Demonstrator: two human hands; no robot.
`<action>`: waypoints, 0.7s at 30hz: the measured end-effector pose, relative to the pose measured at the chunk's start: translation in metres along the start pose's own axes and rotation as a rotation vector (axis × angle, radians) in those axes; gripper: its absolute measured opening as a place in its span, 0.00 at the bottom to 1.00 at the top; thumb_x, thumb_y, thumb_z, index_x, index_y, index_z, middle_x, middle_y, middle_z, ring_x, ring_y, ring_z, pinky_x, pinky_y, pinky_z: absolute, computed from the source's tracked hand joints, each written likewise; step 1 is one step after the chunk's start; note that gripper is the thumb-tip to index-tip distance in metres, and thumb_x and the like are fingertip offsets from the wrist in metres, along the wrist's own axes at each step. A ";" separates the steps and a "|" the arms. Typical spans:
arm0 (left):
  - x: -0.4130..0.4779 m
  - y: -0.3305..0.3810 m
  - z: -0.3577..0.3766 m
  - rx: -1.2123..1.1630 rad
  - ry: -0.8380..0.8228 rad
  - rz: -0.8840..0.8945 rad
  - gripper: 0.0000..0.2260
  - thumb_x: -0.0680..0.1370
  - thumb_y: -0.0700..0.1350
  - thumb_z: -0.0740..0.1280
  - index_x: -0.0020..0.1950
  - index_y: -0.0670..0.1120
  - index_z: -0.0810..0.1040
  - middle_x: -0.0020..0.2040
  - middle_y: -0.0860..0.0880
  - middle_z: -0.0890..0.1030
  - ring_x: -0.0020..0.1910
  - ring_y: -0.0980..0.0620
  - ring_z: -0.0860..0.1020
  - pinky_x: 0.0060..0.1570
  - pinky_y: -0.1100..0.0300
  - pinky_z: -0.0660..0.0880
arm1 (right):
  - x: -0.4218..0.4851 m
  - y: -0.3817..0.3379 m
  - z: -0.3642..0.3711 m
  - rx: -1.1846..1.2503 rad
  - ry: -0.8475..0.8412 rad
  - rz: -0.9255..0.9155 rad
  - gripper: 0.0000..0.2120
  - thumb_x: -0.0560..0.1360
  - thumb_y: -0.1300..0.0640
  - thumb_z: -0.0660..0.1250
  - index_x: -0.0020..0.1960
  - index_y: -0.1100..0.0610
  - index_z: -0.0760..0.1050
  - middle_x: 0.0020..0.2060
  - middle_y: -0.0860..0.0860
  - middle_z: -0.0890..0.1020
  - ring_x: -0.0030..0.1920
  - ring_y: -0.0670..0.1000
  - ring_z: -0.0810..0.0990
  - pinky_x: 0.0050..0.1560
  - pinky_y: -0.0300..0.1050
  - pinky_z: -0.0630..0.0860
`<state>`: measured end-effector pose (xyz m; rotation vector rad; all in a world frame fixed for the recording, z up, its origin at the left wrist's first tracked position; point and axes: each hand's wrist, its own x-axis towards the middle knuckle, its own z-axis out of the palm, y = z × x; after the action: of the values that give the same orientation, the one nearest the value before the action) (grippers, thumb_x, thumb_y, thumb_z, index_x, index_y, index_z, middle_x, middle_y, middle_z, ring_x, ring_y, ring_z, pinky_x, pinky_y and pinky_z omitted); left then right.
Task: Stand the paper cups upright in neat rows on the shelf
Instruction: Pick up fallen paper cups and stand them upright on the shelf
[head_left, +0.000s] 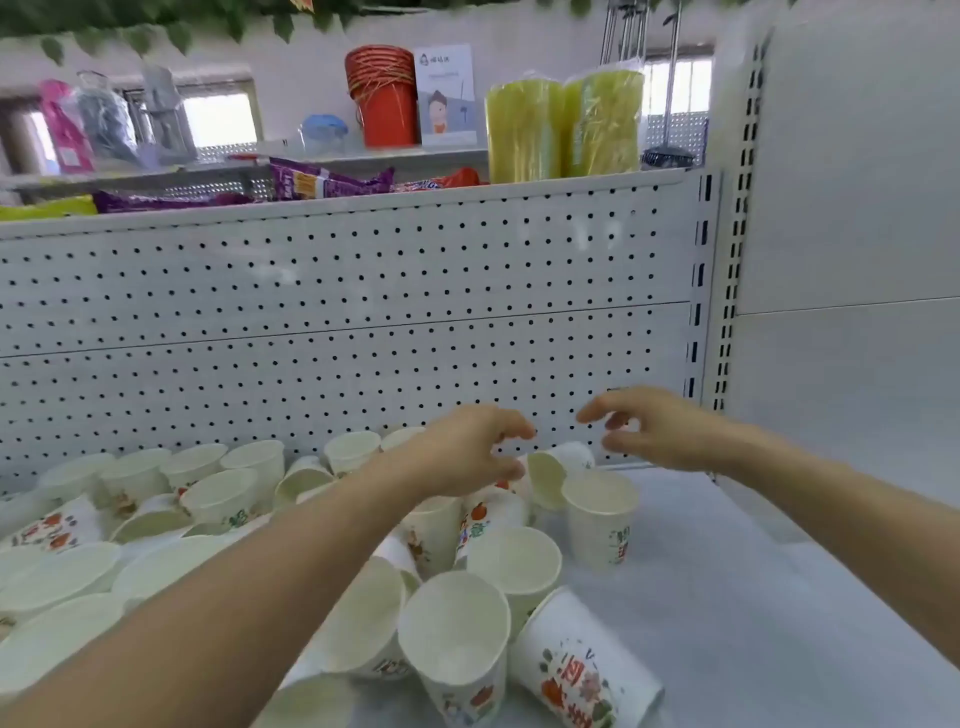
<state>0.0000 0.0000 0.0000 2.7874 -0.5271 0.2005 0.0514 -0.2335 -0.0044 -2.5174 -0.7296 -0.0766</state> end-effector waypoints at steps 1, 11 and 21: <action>0.009 0.002 0.002 0.046 -0.043 -0.027 0.22 0.77 0.48 0.68 0.71 0.53 0.70 0.69 0.54 0.73 0.65 0.54 0.72 0.63 0.57 0.70 | 0.009 0.003 0.000 -0.087 -0.046 -0.012 0.17 0.78 0.58 0.66 0.64 0.46 0.73 0.62 0.42 0.75 0.59 0.43 0.74 0.56 0.39 0.69; 0.053 -0.016 0.029 0.222 -0.167 -0.108 0.31 0.69 0.53 0.75 0.69 0.53 0.69 0.63 0.51 0.75 0.59 0.51 0.72 0.52 0.60 0.68 | 0.086 0.015 0.033 -0.326 -0.461 -0.153 0.25 0.72 0.54 0.72 0.67 0.44 0.70 0.56 0.43 0.77 0.55 0.46 0.74 0.59 0.44 0.70; 0.066 -0.012 0.022 0.011 -0.033 -0.049 0.26 0.70 0.50 0.73 0.65 0.55 0.69 0.54 0.53 0.73 0.48 0.53 0.73 0.47 0.57 0.75 | 0.049 0.061 0.012 0.236 -0.111 0.095 0.34 0.68 0.53 0.76 0.66 0.38 0.60 0.55 0.42 0.73 0.53 0.44 0.77 0.45 0.38 0.78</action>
<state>0.0671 -0.0178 -0.0116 2.8154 -0.4665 0.1468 0.1237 -0.2482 -0.0337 -2.3389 -0.6214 0.1737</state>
